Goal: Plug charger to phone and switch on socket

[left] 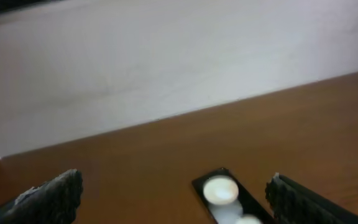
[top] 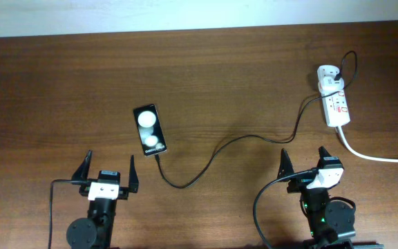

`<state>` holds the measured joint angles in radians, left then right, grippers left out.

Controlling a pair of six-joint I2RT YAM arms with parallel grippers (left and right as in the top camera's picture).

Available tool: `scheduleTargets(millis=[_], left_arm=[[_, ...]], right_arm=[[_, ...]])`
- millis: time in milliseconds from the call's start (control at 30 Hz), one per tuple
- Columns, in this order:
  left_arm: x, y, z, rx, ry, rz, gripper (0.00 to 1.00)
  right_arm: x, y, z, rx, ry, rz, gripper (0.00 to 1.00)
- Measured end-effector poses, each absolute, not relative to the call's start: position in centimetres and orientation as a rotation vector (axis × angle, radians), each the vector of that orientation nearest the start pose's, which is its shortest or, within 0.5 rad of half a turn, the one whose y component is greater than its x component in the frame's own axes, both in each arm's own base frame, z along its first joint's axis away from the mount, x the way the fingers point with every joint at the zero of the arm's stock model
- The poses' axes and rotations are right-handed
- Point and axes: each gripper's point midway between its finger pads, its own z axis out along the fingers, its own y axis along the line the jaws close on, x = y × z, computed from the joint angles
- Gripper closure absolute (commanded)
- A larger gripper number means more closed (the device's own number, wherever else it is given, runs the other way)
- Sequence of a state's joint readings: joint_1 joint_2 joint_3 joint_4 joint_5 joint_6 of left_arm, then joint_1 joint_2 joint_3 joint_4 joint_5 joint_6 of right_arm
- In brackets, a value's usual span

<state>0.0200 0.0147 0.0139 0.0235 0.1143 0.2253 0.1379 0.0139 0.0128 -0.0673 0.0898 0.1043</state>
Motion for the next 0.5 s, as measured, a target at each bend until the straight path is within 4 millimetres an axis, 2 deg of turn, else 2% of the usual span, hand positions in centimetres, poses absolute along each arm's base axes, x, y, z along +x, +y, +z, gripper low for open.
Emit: scheduleTargets(millis=[100, 500], left_arm=[[24.6, -1.4, 16.1, 0.250, 1.617, 0.100, 0.01], [24.6, -1.2, 16.0, 0.244, 1.622, 0.106, 0.01]], right_arm=[[24.6, 1.9, 16.0, 0.042, 1.640, 0.112, 0.01], [24.6, 1.9, 16.0, 0.041, 1.640, 0.111, 0.01]])
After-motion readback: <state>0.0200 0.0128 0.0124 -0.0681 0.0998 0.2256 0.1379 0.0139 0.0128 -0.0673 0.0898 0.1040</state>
